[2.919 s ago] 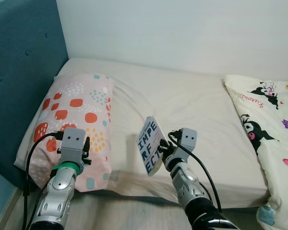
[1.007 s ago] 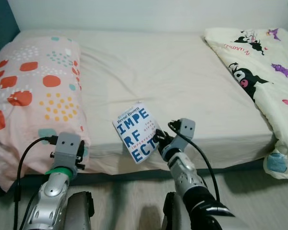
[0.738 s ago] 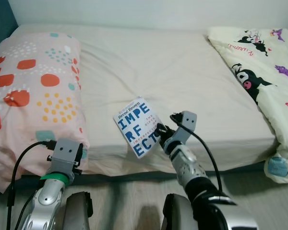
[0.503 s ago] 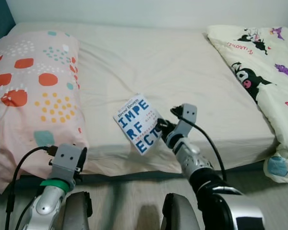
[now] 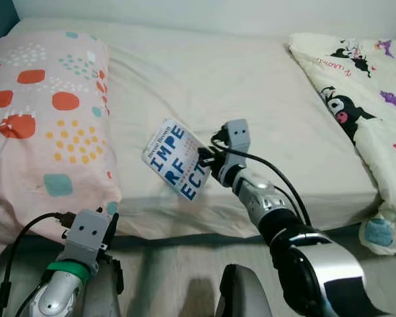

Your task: Clean up the room

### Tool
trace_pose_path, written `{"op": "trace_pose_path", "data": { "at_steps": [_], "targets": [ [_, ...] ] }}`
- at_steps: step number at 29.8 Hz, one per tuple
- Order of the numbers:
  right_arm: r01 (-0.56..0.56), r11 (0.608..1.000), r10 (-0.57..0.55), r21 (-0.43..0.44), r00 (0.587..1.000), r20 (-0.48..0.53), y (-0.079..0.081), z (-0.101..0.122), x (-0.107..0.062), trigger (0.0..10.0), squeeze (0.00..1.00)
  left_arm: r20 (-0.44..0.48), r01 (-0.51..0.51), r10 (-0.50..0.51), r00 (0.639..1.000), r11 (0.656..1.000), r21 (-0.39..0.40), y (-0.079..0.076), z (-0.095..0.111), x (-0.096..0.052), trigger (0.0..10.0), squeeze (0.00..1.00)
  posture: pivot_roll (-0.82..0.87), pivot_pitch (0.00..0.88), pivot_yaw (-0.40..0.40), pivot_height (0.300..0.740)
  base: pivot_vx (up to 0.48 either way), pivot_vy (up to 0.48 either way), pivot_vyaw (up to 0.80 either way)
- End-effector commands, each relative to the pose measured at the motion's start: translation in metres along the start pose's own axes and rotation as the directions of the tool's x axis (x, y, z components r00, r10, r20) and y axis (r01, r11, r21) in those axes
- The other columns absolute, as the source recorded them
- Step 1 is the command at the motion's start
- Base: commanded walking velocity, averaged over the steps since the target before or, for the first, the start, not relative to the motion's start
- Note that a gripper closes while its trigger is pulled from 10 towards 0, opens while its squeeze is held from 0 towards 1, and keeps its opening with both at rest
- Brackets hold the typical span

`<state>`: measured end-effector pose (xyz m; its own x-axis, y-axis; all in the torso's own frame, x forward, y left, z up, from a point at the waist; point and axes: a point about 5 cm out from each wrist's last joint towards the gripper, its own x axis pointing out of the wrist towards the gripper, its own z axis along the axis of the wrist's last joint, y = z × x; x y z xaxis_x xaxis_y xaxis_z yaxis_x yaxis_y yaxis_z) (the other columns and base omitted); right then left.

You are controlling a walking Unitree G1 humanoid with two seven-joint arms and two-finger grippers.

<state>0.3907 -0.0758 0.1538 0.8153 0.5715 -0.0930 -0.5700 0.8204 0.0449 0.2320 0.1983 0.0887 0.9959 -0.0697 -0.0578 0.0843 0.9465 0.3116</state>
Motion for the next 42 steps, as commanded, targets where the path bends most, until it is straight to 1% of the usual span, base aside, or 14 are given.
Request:
{"op": "trace_pose_path", "data": {
  "at_steps": [1, 4, 7, 8, 10, 24, 26, 27, 29, 32, 38, 39, 40, 42],
  "targets": [
    [-0.077, 0.995, 0.073, -0.069, 0.996, -0.054, 0.008, -0.006, 0.002, 10.0, 0.00, -0.030, -0.009, 0.009, 1.000, 1.000, -0.005, -0.001, -0.004, -0.006, 10.0, 0.00, 0.27, 0.149, -0.119, 0.531, 0.000, 0.000, 0.00],
    [-0.088, 0.991, 0.083, -0.102, 0.995, -0.059, 0.010, -0.005, 0.002, 10.0, 0.00, -0.032, -0.013, 0.013, 0.999, 1.000, -0.006, 0.000, -0.004, -0.008, 10.0, 0.00, 0.28, 0.158, -0.120, 0.531, 0.000, 0.000, 0.00],
    [-0.127, 0.972, 0.118, -0.196, 0.991, -0.060, 0.013, -0.001, 0.003, 10.0, 0.00, -0.038, -0.010, 0.010, 0.999, 1.000, -0.008, -0.001, -0.004, -0.012, 10.0, 0.00, 0.28, 0.156, -0.112, 0.531, 0.000, 0.000, 0.00],
    [-0.127, 0.972, 0.118, -0.196, 0.991, -0.060, 0.013, -0.001, 0.003, 10.0, 0.00, -0.038, -0.010, 0.010, 0.999, 1.000, -0.008, -0.001, -0.004, -0.012, 10.0, 0.00, 0.28, 0.156, -0.112, 0.531, 0.000, 0.000, 0.00],
    [-0.177, 0.944, 0.166, -0.279, 0.984, -0.060, 0.016, 0.005, 0.004, 10.0, 0.00, -0.042, -0.002, 0.001, 0.999, 1.000, -0.009, -0.002, -0.003, -0.011, 10.0, 0.00, 0.28, 0.158, -0.109, 0.531, 0.000, 0.000, 0.00],
    [-0.201, 0.929, 0.224, -0.310, 0.974, 0.039, 0.012, 0.035, 0.006, 10.0, 0.00, -0.045, -0.001, 0.000, 0.999, 1.000, -0.023, -0.001, 0.000, -0.010, 10.0, 0.00, 0.28, 0.163, -0.099, 0.531, 0.000, 0.000, 0.00],
    [-0.243, 0.944, 0.265, -0.223, 0.962, 0.072, 0.009, 0.043, 0.005, 10.0, 0.00, -0.044, 0.001, -0.002, 0.999, 1.000, -0.025, -0.001, 0.001, -0.010, 10.0, 0.00, 0.28, 0.163, -0.099, 0.531, 0.000, 0.000, 0.00],
    [-0.243, 0.944, 0.265, -0.223, 0.962, 0.072, 0.009, 0.043, 0.005, 10.0, 0.00, -0.044, 0.001, -0.002, 0.999, 1.000, -0.025, -0.001, 0.001, -0.010, 10.0, 0.00, 0.28, 0.163, -0.099, 0.531, 0.000, 0.000, 0.00],
    [-0.338, 0.933, 0.350, -0.120, 0.931, 0.099, 0.008, 0.046, 0.002, 10.0, 0.00, -0.037, 0.008, -0.009, 0.999, 0.999, -0.033, -0.002, 0.003, -0.010, 10.0, 0.00, 0.28, 0.163, -0.099, 0.531, 0.000, 0.000, 0.00],
    [-0.398, 0.912, 0.406, -0.097, 0.909, 0.096, 0.007, 0.045, -0.001, 10.0, 0.00, -0.032, 0.013, -0.014, 0.999, 0.999, -0.037, -0.002, 0.004, -0.009, 10.0, 0.00, 0.28, 0.163, -0.099, 0.531, 0.000, 0.000, 0.00],
    [-0.443, 0.887, 0.453, -0.130, 0.889, 0.060, 0.005, 0.041, -0.006, 10.0, 0.00, -0.027, 0.020, -0.021, 0.999, 0.999, -0.037, -0.002, 0.005, -0.009, 10.0, 0.00, 0.29, 0.160, -0.090, 0.531, 0.000, 0.000, 0.00],
    [-0.450, 0.876, 0.462, -0.175, 0.886, 0.035, 0.004, 0.041, -0.007, 10.0, 0.00, -0.027, 0.022, -0.023, 0.999, 0.999, -0.036, -0.002, 0.005, -0.009, 10.0, 0.00, 0.29, 0.160, -0.087, 0.531, 0.000, 0.000, 0.00],
    [-0.450, 0.876, 0.462, -0.175, 0.886, 0.035, 0.004, 0.041, -0.007, 10.0, 0.00, -0.027, 0.022, -0.023, 0.999, 0.999, -0.036, -0.002, 0.005, -0.009, 10.0, 0.00, 0.29, 0.160, -0.087, 0.531, 0.000, 0.000, 0.00],
    [-0.439, 0.852, 0.455, -0.285, 0.891, -0.012, 0.001, 0.041, -0.009, 10.0, 0.00, -0.027, 0.027, -0.028, 0.999, 0.999, -0.034, -0.002, 0.006, -0.009, 10.0, 0.00, 0.29, 0.161, -0.083, 0.531, 0.000, 0.000, 0.00]
  ]
}}
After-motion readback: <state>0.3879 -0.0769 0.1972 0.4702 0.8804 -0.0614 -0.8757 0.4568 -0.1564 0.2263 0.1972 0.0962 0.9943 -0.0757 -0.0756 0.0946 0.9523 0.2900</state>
